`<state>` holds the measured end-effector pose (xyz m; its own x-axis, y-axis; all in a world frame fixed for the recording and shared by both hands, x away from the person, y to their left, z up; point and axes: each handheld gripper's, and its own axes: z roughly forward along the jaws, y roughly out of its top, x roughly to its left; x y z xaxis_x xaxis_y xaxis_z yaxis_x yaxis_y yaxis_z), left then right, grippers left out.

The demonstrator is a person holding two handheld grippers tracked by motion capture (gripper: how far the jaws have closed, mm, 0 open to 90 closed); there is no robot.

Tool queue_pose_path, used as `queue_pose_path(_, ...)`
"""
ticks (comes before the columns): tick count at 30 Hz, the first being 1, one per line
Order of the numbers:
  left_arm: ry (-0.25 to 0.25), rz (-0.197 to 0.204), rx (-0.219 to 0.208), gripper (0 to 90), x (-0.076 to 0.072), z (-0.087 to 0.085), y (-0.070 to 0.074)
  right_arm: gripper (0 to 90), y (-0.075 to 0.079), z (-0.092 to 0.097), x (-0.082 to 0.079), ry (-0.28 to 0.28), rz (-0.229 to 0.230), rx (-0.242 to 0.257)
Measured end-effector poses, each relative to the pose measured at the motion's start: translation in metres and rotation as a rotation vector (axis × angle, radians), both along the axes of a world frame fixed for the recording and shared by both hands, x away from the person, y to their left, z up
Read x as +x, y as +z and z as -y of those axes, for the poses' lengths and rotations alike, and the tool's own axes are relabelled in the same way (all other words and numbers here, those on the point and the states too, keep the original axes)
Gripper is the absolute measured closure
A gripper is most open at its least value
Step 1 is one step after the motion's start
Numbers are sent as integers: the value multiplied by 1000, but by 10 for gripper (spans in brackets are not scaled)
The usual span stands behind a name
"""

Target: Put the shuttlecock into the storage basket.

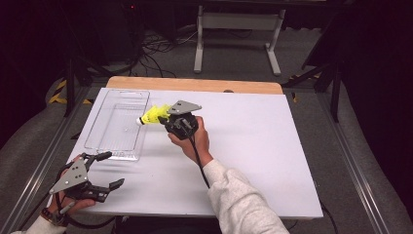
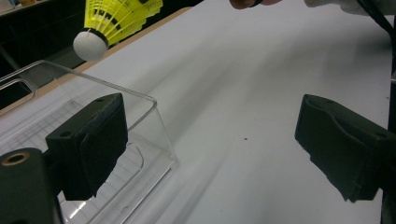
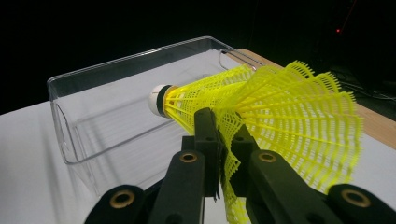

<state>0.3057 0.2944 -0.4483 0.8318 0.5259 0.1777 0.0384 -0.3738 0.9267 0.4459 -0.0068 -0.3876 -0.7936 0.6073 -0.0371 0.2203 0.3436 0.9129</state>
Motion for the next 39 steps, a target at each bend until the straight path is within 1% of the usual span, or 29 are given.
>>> queue_pose_path(1,0,0,0,103,0,0,0,872,0,0,0,0,0,0)
queue_pose_path(3,-5,1,2,102,0,0,0,872,1,-7,2,10,4,-2)
queue_pose_path(6,-8,2,3,101,0,0,-1,872,0,-12,2,15,1,-4)
queue_pose_path(8,-10,1,3,101,-1,0,-1,872,0,-19,3,23,0,-7)
queue_pose_path(10,-10,1,-2,101,-1,0,-1,872,0,-22,4,31,2,-11)
queue_pose_path(12,-11,-3,-6,101,-1,0,-1,872,0,-25,5,32,0,-10)
queue_pose_path(13,-12,-5,-6,100,-2,0,-1,872,-1,-30,5,40,-3,-14)
queue_pose_path(14,-12,-5,-6,100,-2,0,-1,872,-1,-30,5,40,-3,-14)
queue_pose_path(17,-20,-9,0,99,-2,1,-2,872,-3,-40,6,56,-6,-19)
queue_pose_path(20,-27,-16,-5,99,-2,2,-3,872,-5,-48,6,66,-11,-27)
queue_pose_path(21,-29,-15,1,99,-2,3,-3,872,-5,-48,6,66,-11,-27)
queue_pose_path(25,-31,-21,1,99,-2,3,-4,872,-9,-59,7,82,-18,-38)
queue_pose_path(31,-31,-20,6,99,-2,2,-4,872,-12,-70,8,99,-18,-57)
queue_pose_path(37,-31,-24,-4,100,-2,1,-4,872,-15,-85,10,119,-23,-81)
queue_pose_path(39,-32,-25,-3,100,-2,1,-4,872,-16,-88,10,119,-25,-81)
